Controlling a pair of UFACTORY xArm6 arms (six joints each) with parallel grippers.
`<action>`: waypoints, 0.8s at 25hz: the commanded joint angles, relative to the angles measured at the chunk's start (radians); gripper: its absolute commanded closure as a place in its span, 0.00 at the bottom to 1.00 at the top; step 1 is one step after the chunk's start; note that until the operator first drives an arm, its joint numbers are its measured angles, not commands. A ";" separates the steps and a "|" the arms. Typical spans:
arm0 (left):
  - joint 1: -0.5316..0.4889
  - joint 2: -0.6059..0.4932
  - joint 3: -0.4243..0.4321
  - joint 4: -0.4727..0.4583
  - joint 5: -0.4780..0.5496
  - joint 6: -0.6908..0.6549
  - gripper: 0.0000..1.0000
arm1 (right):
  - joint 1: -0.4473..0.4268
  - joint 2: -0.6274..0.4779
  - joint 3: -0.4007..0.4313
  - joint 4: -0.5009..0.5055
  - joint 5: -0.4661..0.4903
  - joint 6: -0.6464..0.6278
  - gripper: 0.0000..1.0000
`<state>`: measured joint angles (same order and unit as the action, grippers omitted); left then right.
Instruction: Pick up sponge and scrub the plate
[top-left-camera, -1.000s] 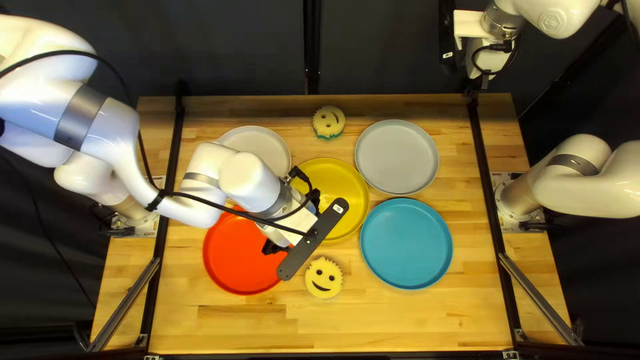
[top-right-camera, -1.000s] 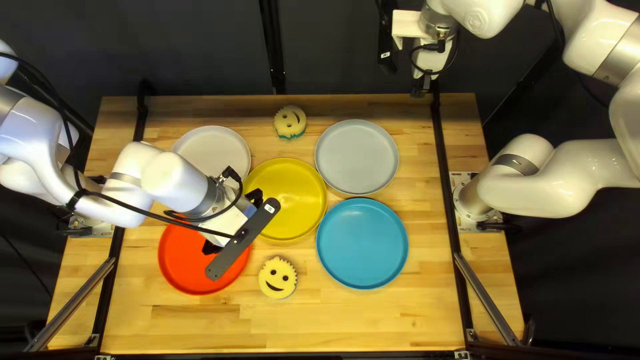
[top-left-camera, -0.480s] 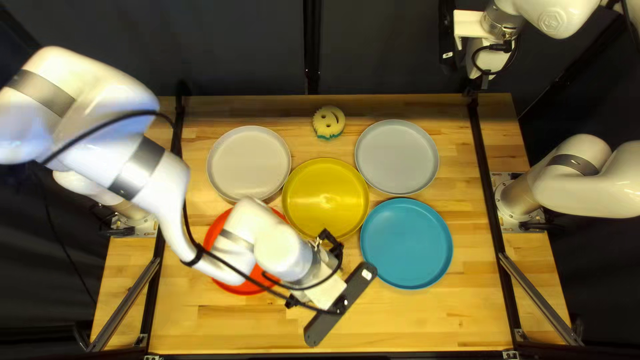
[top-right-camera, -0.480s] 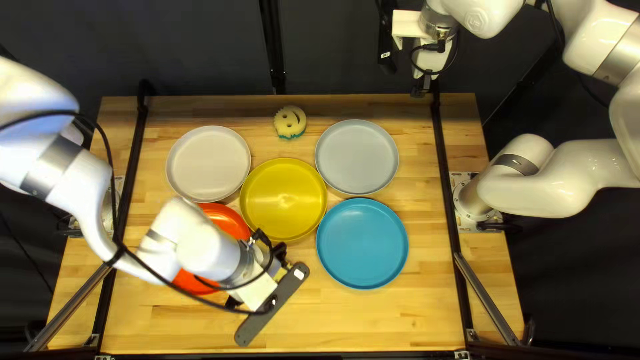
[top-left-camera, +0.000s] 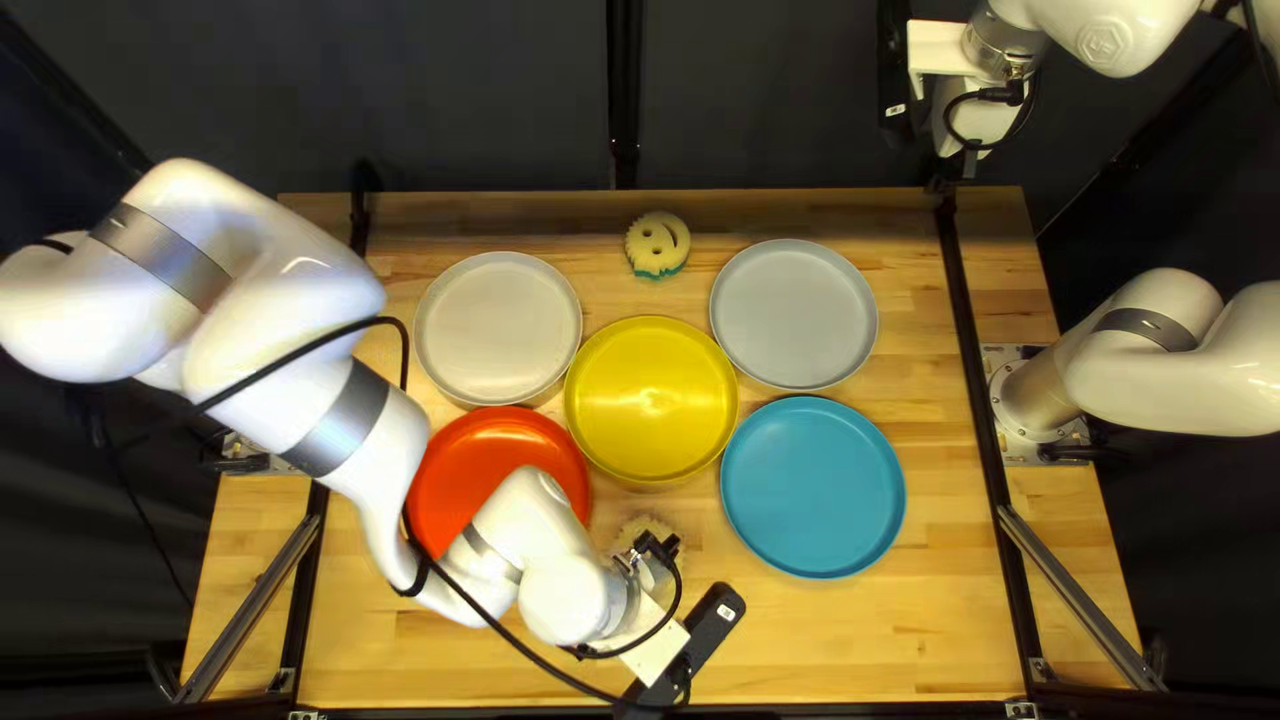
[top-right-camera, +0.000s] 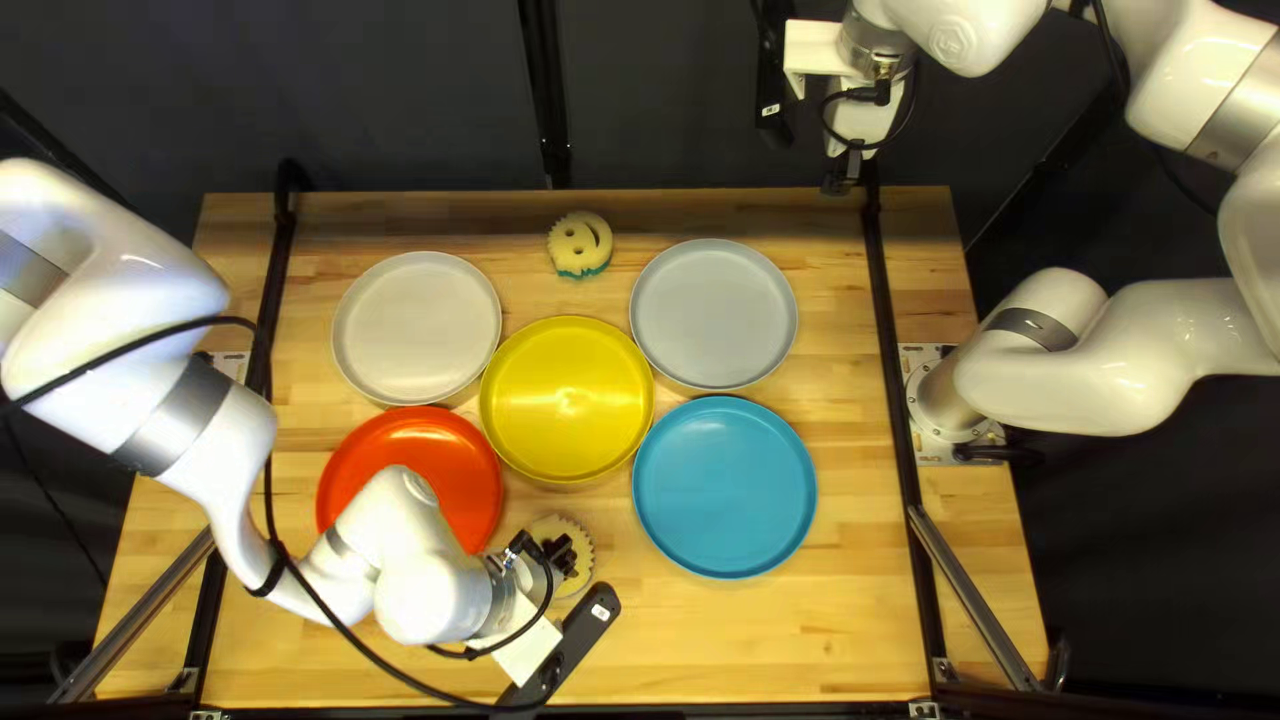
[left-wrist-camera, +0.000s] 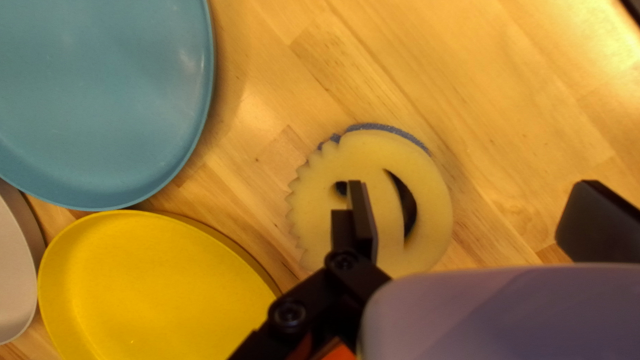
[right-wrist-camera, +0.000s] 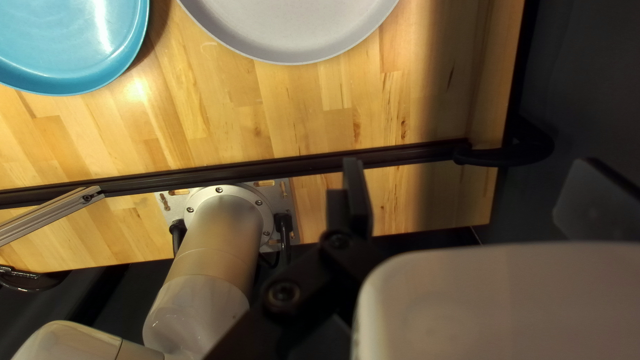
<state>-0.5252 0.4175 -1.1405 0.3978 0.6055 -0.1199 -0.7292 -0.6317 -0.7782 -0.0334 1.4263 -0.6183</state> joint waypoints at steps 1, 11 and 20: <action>0.006 -0.019 0.031 0.009 -0.001 -0.022 0.00 | 0.000 0.000 0.000 0.000 0.000 0.000 0.00; 0.014 -0.215 0.243 0.028 -0.117 0.020 0.00 | 0.000 0.000 0.000 0.000 0.000 0.000 0.00; 0.078 -0.206 0.332 -0.108 -0.333 0.370 0.00 | 0.000 0.000 0.000 0.000 0.000 0.000 0.00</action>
<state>-0.4634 0.1989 -0.8216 0.3650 0.3312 0.1250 -0.7292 -0.6317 -0.7782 -0.0334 1.4263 -0.6183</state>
